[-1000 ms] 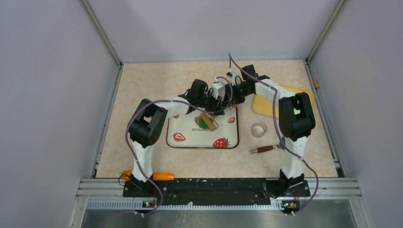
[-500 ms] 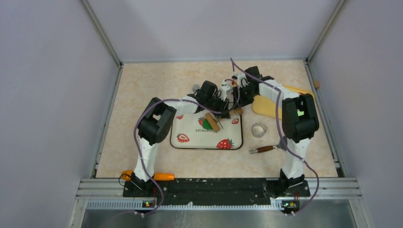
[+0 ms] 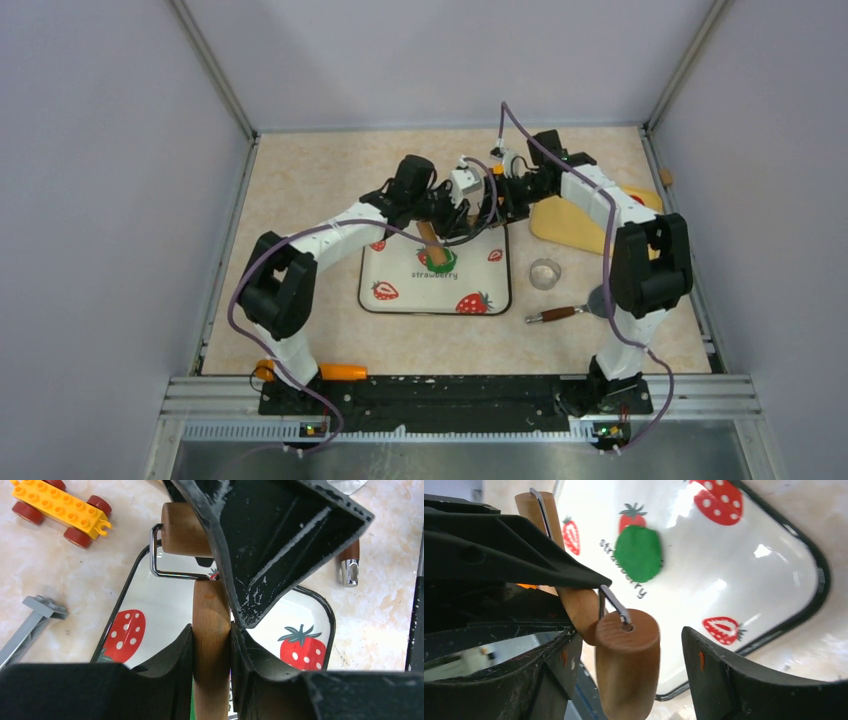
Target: Roll out the dumpling wrappers from the dough
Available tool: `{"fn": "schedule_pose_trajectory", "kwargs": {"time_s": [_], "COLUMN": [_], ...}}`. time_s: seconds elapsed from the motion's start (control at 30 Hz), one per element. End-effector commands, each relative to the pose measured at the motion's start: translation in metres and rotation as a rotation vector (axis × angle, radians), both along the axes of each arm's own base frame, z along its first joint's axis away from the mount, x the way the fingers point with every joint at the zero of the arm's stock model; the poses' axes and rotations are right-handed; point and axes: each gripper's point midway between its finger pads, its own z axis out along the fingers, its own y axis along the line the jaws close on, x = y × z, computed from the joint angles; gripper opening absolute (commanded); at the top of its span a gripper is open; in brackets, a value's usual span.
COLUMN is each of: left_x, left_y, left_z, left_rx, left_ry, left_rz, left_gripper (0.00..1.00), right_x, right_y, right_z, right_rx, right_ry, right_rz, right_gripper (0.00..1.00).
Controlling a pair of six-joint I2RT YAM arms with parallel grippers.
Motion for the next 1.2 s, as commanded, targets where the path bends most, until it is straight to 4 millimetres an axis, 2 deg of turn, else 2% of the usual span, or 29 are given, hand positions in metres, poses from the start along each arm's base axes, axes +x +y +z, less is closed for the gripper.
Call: {"fn": "schedule_pose_trajectory", "kwargs": {"time_s": [0.0,0.03,0.07,0.17,0.27,0.33,0.37,0.43,0.47,0.53,0.6,0.77,0.93,0.97,1.0,1.07,1.13,1.17], "left_x": [0.0,0.0,0.0,0.003,0.006,0.008,0.008,0.007,0.006,0.004,0.003,0.01,0.033,0.035,0.037,0.037,0.034,0.031], "left_y": [0.001,0.0,0.0,-0.001,-0.001,0.0,0.0,0.001,0.001,0.003,0.005,0.005,0.0,-0.002,-0.003,-0.008,-0.009,-0.01], "left_z": [0.029,0.031,0.033,0.036,0.033,0.03,0.029,0.025,0.024,0.017,0.011,-0.001,0.008,0.009,0.01,0.011,0.012,0.013], "left_rx": [-0.034,-0.035,-0.039,-0.045,-0.037,-0.032,-0.03,-0.024,-0.021,-0.003,0.021,0.08,0.08,0.077,0.074,0.07,0.066,0.06], "left_ry": [-0.154,-0.164,-0.172,-0.184,-0.183,-0.18,-0.179,-0.178,-0.18,-0.188,-0.219,-0.332,-0.44,-0.45,-0.459,-0.462,-0.457,-0.453], "left_rz": [-0.07,-0.072,-0.074,-0.067,-0.055,-0.047,-0.046,-0.048,-0.05,-0.055,-0.066,-0.082,-0.033,-0.033,-0.037,-0.06,-0.082,-0.095], "left_gripper": [0.0,0.0,0.0,0.0,0.0,0.0,0.0,0.0,0.03,0.26,0.38,0.38,0.39,0.39,0.34,0.14,0.0,0.0], "right_x": [-0.012,-0.012,-0.013,-0.013,-0.015,-0.016,-0.016,-0.015,-0.014,-0.012,-0.011,-0.019,-0.022,-0.023,-0.023,-0.023,-0.02,-0.016], "right_y": [0.02,0.024,0.028,0.036,0.037,0.037,0.036,0.035,0.034,0.031,0.029,0.031,0.031,0.031,0.031,0.031,0.03,0.028], "right_z": [0.015,0.019,0.021,0.028,0.031,0.033,0.033,0.032,0.031,0.032,0.038,0.054,0.056,0.057,0.057,0.058,0.058,0.057], "right_rx": [0.196,0.227,0.26,0.34,0.363,0.361,0.356,0.339,0.326,0.295,0.281,0.319,0.33,0.335,0.337,0.334,0.323,0.3], "right_ry": [0.12,0.135,0.153,0.195,0.204,0.196,0.191,0.179,0.175,0.154,0.137,0.161,0.169,0.169,0.171,0.165,0.147,0.121], "right_rz": [0.074,0.082,0.091,0.098,0.094,0.092,0.088,0.074,0.063,0.039,0.017,0.019,0.023,0.027,0.028,0.027,0.017,-0.001], "right_gripper": [0.75,0.75,0.7,0.43,0.31,0.12,0.06,0.06,0.0,0.0,0.0,0.0,0.0,0.0,0.0,0.0,0.0,0.14]}}
